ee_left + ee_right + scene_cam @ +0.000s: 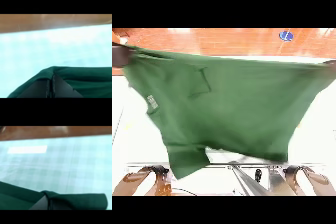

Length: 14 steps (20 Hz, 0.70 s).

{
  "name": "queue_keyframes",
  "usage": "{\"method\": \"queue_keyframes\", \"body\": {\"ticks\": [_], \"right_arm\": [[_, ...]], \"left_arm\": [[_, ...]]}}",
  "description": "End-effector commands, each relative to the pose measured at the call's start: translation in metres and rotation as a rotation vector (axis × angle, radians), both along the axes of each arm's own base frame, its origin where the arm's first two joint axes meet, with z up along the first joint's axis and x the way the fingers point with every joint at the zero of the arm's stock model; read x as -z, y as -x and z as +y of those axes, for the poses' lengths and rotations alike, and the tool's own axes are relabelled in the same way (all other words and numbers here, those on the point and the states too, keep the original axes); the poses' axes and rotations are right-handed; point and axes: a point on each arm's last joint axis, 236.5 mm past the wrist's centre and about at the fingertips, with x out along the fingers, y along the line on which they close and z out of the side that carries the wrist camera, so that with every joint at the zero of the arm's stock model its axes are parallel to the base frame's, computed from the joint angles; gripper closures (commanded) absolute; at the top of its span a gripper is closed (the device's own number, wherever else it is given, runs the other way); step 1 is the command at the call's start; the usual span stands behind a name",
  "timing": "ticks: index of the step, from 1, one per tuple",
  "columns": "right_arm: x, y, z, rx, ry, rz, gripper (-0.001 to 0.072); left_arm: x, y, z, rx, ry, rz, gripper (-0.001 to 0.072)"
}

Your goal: Fold the shirts.

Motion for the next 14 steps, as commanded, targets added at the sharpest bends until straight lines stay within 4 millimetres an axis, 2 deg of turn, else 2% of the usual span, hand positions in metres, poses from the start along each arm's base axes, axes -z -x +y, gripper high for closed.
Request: {"method": "queue_keyframes", "body": {"ticks": [1,3,4,6,8,11,14], "right_arm": [[0.089,-0.076,0.003,-0.022,-0.088,0.15,0.0682],[0.139,-0.124,-0.003,0.006,-0.12,0.236,0.0682],[0.158,-0.143,-0.006,0.012,-0.13,0.273,0.0683],[0.187,-0.181,-0.014,0.029,-0.156,0.327,0.0682],[0.21,-0.208,-0.019,0.055,-0.197,0.379,0.0682],[0.243,-0.229,-0.015,0.078,-0.26,0.444,0.0682],[0.262,-0.24,-0.012,0.08,-0.288,0.464,0.0682]], "left_arm": [[0.086,-0.081,-0.004,-0.07,0.102,0.106,0.0688],[0.123,-0.121,-0.004,-0.119,0.157,0.163,0.0688],[0.139,-0.139,-0.003,-0.135,0.173,0.191,0.0688],[0.163,-0.169,-0.002,-0.151,0.195,0.235,0.0688],[0.186,-0.189,-0.011,-0.147,0.21,0.277,0.0688],[0.22,-0.207,-0.024,-0.141,0.221,0.328,0.0688],[0.248,-0.214,-0.026,-0.178,0.26,0.384,0.0688]]}}
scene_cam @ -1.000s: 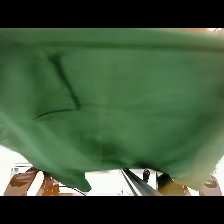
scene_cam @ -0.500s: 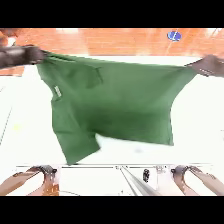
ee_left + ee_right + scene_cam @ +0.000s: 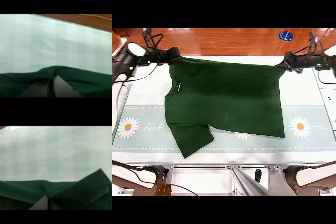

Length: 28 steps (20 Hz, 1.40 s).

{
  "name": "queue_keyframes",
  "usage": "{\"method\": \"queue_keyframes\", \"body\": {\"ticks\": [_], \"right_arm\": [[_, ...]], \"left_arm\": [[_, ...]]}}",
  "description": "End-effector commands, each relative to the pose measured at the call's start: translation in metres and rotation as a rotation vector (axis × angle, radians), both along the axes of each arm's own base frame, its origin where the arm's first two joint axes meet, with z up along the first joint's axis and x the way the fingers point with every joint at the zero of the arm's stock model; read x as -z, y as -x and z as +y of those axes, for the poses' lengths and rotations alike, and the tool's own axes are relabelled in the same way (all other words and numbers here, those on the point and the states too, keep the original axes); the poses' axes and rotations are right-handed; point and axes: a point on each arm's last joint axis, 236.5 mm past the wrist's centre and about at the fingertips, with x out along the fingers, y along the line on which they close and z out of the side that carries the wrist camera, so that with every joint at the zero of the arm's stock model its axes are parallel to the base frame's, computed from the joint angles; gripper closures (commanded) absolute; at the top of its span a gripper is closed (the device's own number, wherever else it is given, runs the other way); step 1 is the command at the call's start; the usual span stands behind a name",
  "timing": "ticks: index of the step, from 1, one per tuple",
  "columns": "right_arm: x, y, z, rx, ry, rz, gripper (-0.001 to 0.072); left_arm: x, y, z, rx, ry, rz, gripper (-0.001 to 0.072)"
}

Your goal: Fold the shirts.

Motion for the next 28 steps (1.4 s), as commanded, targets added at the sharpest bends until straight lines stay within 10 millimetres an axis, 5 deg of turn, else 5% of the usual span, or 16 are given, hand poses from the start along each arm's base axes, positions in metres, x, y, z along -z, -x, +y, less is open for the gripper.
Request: {"method": "queue_keyframes", "body": {"ticks": [1,4,7,10,14,17,24,25,26,27,28], "right_arm": [[0.031,-0.016,0.004,0.017,-0.042,0.044,0.0682],[0.042,-0.015,0.006,0.005,-0.04,0.062,0.0682],[0.048,0.006,0.013,-0.083,-0.022,0.118,0.0682],[0.057,0.042,0.006,-0.183,0.023,0.226,0.0682],[0.08,0.081,0.001,-0.275,0.108,0.368,0.0682],[0.094,0.09,-0.011,-0.244,0.148,0.43,0.0682],[0.091,0.098,-0.003,-0.246,0.106,0.47,0.0681],[0.09,0.102,-0.001,-0.252,0.098,0.482,0.0614],[0.089,0.106,0.001,-0.253,0.084,0.503,0.0382],[0.087,0.112,0.003,-0.27,0.073,0.523,0.0302],[0.084,0.119,0.004,-0.286,0.069,0.543,0.0302]], "left_arm": [[0.037,-0.011,-0.005,-0.045,0.05,0.076,0.0688],[0.049,-0.008,-0.006,-0.038,0.052,0.104,0.0687],[0.032,0.004,-0.02,-0.039,0.189,0.161,0.0687],[0.028,0.042,-0.015,0.168,0.116,0.218,0.0687],[0.071,0.103,0.013,0.279,0.014,0.474,0.0688],[0.09,0.131,0.008,0.346,-0.001,0.594,0.0688],[0.097,0.14,0.001,0.378,-0.009,0.633,0.0687],[0.096,0.144,0.002,0.38,-0.003,0.649,0.0687],[0.095,0.148,0.004,0.361,0.011,0.677,0.0613],[0.094,0.151,0.007,0.339,0.024,0.705,0.037],[0.092,0.156,0.01,0.33,0.03,0.731,0.0202]]}}
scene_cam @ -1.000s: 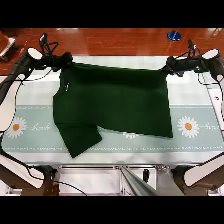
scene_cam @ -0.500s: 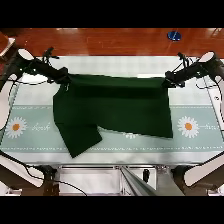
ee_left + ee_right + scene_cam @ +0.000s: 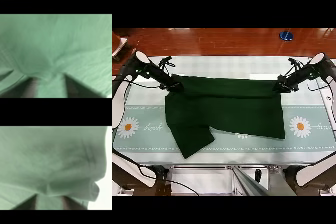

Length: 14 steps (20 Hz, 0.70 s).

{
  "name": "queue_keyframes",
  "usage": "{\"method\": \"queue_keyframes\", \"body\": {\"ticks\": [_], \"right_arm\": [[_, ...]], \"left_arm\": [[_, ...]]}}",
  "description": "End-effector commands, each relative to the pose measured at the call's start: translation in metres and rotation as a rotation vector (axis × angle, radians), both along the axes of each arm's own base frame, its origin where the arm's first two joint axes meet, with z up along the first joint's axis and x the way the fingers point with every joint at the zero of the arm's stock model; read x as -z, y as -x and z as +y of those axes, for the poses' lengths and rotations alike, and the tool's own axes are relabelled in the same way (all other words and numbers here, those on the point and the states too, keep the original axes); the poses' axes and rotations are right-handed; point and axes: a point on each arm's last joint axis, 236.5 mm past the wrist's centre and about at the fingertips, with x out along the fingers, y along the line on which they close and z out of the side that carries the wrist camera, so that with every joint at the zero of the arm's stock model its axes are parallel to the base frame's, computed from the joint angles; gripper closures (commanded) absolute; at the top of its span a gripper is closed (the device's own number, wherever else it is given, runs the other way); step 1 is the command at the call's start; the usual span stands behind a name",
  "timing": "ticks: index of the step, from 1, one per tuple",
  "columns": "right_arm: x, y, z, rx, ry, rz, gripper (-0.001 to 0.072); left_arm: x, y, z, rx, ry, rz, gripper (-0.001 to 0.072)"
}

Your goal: Fold the shirts.

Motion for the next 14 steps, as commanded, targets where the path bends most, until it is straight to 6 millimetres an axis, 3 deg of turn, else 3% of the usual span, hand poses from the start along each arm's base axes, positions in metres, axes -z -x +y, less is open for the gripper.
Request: {"method": "queue_keyframes", "body": {"ticks": [1,3,5,6,8,10,12,14], "right_arm": [[-0.012,0.021,0.004,-0.032,-0.023,0.069,0.0302],[-0.031,0.025,-0.017,-0.038,0.072,0.033,0.0302],[-0.061,0.028,-0.056,-0.009,0.231,-0.046,0.0302],[-0.078,0.034,-0.08,0.047,0.313,-0.087,0.0302],[-0.103,0.051,-0.109,0.178,0.368,-0.175,0.0302],[-0.105,0.077,-0.111,0.287,0.335,-0.244,0.0302],[-0.089,0.111,-0.09,0.315,0.26,-0.268,0.0302],[-0.066,0.144,-0.059,0.321,0.179,-0.266,0.0302]], "left_arm": [[-0.008,0.018,0.009,-0.035,0.001,0.097,0.0202],[-0.023,0.03,0.021,-0.03,-0.009,0.116,0.0202],[-0.042,0.043,0.034,-0.044,-0.003,0.109,0.0202],[-0.049,0.051,0.042,-0.065,-0.003,0.091,0.0202],[-0.052,0.075,0.057,-0.114,-0.008,0.055,0.0202],[-0.04,0.112,0.072,-0.195,-0.013,0.048,0.0202],[-0.022,0.151,0.084,-0.313,0.012,0.064,0.0202],[-0.008,0.176,0.092,-0.514,0.081,0.091,0.0203]]}}
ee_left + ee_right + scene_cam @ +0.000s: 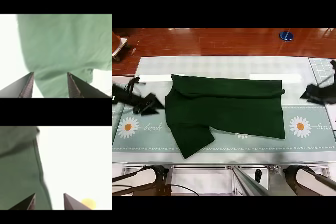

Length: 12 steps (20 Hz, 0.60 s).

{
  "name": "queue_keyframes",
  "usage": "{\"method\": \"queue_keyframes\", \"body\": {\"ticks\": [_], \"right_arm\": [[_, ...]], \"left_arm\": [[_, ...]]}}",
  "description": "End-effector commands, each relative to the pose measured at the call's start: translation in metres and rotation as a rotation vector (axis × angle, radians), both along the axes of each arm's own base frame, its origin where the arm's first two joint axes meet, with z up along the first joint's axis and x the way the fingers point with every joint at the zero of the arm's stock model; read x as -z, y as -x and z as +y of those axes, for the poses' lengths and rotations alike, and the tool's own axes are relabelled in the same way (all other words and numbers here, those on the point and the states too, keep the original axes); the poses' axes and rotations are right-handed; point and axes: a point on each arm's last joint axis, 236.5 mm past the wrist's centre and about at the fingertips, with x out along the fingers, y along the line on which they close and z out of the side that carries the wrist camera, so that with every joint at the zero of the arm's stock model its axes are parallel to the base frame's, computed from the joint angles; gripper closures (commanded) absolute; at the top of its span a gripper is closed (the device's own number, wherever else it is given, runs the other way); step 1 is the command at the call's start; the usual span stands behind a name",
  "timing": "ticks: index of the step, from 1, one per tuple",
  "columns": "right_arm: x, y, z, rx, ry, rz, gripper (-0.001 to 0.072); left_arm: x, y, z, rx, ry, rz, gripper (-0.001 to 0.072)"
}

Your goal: Fold the shirts.

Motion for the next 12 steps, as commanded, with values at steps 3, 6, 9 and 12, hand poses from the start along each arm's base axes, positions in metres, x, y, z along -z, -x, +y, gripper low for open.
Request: {"method": "queue_keyframes", "body": {"ticks": [3,6,9,12], "right_arm": [[0.053,0.078,0.053,0.06,-0.139,-0.024,0.0302],[0.062,0.09,0.067,0.076,-0.186,-0.009,0.0303],[0.058,0.085,0.074,0.089,-0.226,-0.026,0.0304],[0.057,0.087,0.076,0.101,-0.239,-0.012,0.0304]], "left_arm": [[0.024,0.054,-0.005,-0.343,0.213,-0.01,0.0203],[0.042,0.07,-0.025,-0.31,0.235,0.011,0.0203],[0.056,0.071,-0.042,-0.271,0.203,0.011,0.0203],[0.067,0.075,-0.063,-0.182,0.169,0.016,0.0203]]}}
